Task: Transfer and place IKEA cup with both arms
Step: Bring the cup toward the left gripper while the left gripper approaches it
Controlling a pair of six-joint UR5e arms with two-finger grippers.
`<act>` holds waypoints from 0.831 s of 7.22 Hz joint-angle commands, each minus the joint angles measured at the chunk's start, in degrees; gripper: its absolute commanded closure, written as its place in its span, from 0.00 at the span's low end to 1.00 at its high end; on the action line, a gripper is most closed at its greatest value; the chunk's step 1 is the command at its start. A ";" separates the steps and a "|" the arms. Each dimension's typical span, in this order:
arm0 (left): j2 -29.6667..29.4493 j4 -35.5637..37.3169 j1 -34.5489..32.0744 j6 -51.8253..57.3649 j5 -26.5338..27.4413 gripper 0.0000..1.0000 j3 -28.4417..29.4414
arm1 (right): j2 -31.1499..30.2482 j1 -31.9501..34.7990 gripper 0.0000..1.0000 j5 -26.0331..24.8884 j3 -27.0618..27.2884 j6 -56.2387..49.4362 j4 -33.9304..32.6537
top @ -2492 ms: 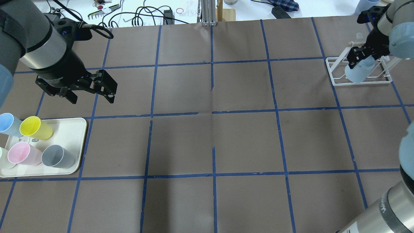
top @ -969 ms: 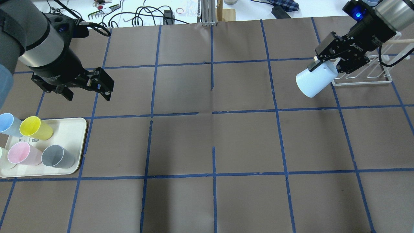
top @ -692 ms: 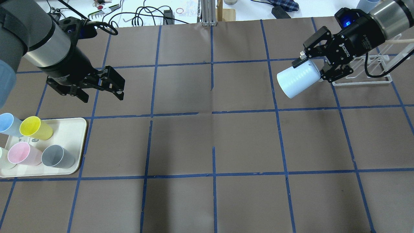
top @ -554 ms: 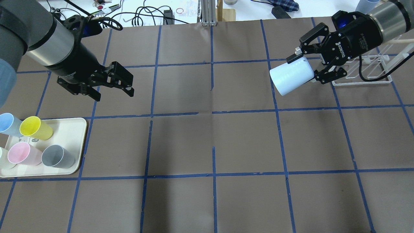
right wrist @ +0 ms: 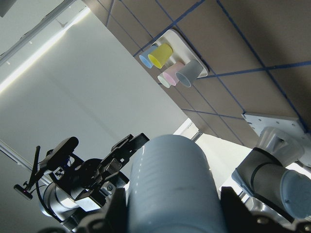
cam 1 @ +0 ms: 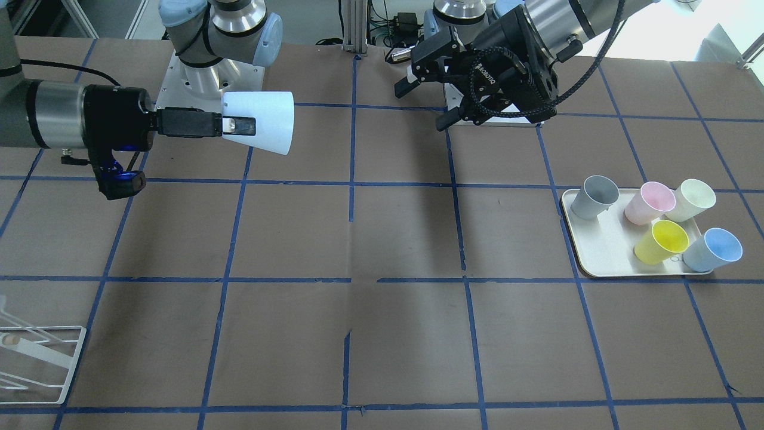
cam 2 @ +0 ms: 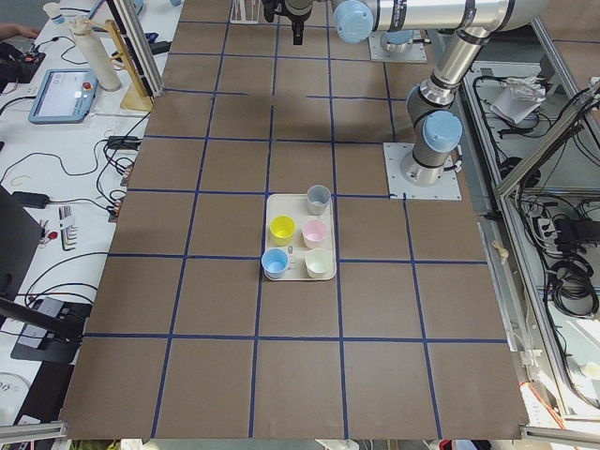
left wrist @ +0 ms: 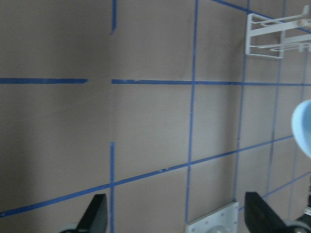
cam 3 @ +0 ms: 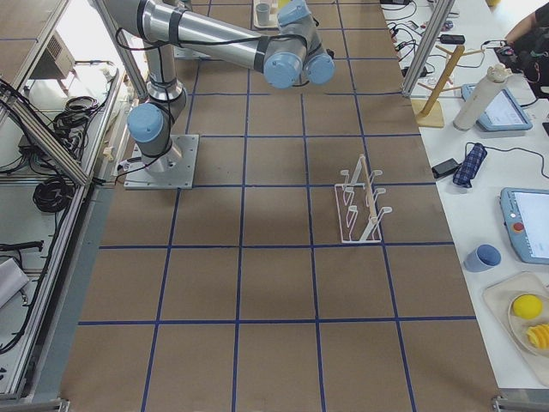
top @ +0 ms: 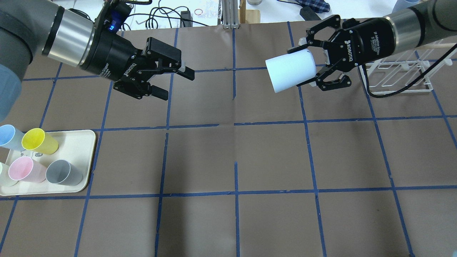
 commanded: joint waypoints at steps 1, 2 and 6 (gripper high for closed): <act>0.07 -0.76 1.85 -1.95 -17.10 0.00 -4.57 | -0.09 3.80 0.65 4.75 0.01 -0.03 2.35; 0.24 -0.76 4.74 -1.95 -23.87 0.00 -7.90 | -0.09 5.20 0.65 6.33 -0.08 -0.03 2.36; 0.07 -0.76 6.09 -1.95 -37.64 0.00 -10.14 | 0.00 9.78 0.65 11.18 -0.08 -0.55 1.65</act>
